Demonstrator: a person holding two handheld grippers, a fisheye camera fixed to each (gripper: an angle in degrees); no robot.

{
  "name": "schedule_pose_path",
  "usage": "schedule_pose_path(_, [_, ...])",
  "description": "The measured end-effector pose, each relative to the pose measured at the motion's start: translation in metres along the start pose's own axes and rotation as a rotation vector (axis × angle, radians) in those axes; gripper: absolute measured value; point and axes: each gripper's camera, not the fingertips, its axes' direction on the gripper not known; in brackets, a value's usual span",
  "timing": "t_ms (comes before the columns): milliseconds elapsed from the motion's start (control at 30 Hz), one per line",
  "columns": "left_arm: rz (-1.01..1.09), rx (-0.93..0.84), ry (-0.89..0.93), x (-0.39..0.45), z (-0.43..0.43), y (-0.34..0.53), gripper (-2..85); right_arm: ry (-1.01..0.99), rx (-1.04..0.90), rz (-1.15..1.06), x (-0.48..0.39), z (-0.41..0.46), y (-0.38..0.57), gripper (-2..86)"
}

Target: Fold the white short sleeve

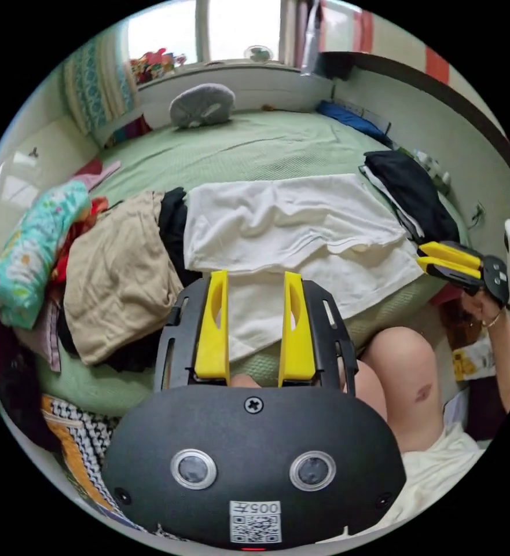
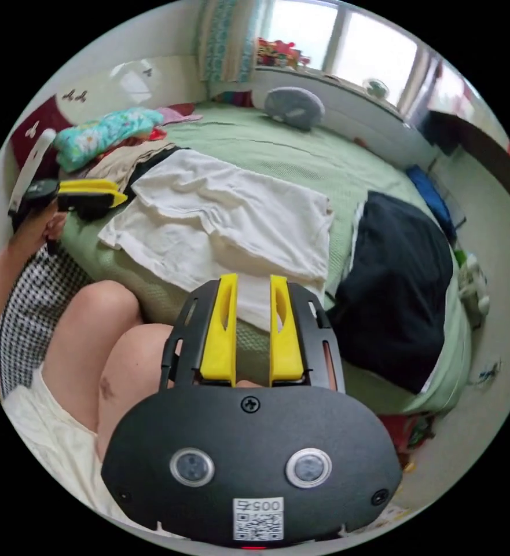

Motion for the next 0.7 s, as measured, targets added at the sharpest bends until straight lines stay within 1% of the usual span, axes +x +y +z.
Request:
schedule_pose_path(33, [0.088, -0.029, 0.031, 0.010, 0.006, -0.002, 15.8, -0.003, 0.004, -0.052, -0.009, 0.003, -0.005, 8.4])
schedule_pose_path(67, [0.124, -0.039, 0.036, 0.015, 0.009, -0.002, 16.4, -0.007, 0.005, -0.070, -0.013, 0.005, -0.007, 8.3])
schedule_pose_path(133, [0.206, -0.059, -0.036, 0.033, 0.020, -0.003, 17.6, -0.031, -0.009, -0.124, -0.024, 0.018, -0.016, 7.9])
schedule_pose_path(233, [0.241, -0.067, -0.112, 0.044, 0.034, -0.005, 17.5, 0.013, -0.045, -0.143, -0.031, 0.035, -0.022, 7.5])
schedule_pose_path(333, [0.206, -0.100, -0.053, 0.043, 0.047, -0.006, 15.6, 0.025, -0.091, -0.136, -0.034, 0.049, -0.025, 6.6])
schedule_pose_path(367, [0.189, -0.110, -0.042, 0.041, 0.049, -0.005, 14.1, 0.022, -0.098, -0.130, -0.034, 0.050, -0.025, 5.6])
schedule_pose_path(433, [0.097, -0.147, -0.028, 0.035, 0.056, 0.000, 9.1, 0.024, -0.126, -0.049, -0.030, 0.054, -0.022, 2.0])
schedule_pose_path(533, [0.013, -0.132, -0.005, 0.030, 0.052, 0.011, 6.1, -0.067, -0.120, 0.048, -0.022, 0.049, -0.011, -0.2])
schedule_pose_path(700, [-0.033, -0.087, 0.014, 0.030, 0.025, 0.027, 3.5, -0.124, -0.091, 0.134, -0.008, 0.030, 0.010, -0.9])
